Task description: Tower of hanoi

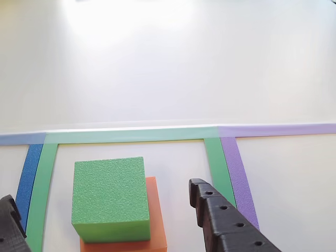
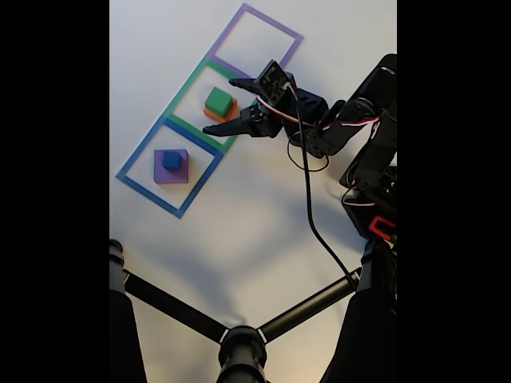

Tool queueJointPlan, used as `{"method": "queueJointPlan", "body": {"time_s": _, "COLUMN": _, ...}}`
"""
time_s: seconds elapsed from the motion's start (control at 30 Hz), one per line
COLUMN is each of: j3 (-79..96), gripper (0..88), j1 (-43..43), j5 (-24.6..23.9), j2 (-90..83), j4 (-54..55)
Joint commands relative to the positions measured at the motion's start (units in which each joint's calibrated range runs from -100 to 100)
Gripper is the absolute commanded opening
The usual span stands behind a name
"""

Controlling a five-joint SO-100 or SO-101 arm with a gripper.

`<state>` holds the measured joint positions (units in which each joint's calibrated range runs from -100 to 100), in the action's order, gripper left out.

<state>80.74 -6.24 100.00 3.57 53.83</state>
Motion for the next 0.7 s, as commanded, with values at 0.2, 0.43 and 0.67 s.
{"method": "queueJointPlan", "body": {"time_s": 0.2, "j3": -1.46, "gripper": 33.1, "j1": 2.54, "j5": 0.0, "j2": 0.11, "j4": 1.57}}
{"method": "queueJointPlan", "body": {"time_s": 0.43, "j3": -1.37, "gripper": 28.6, "j1": 3.31, "j5": 0.0, "j2": 0.19, "j4": 1.66}}
{"method": "queueJointPlan", "body": {"time_s": 0.67, "j3": -1.64, "gripper": 24.8, "j1": 3.76, "j5": 0.0, "j2": 0.35, "j4": 1.66}}
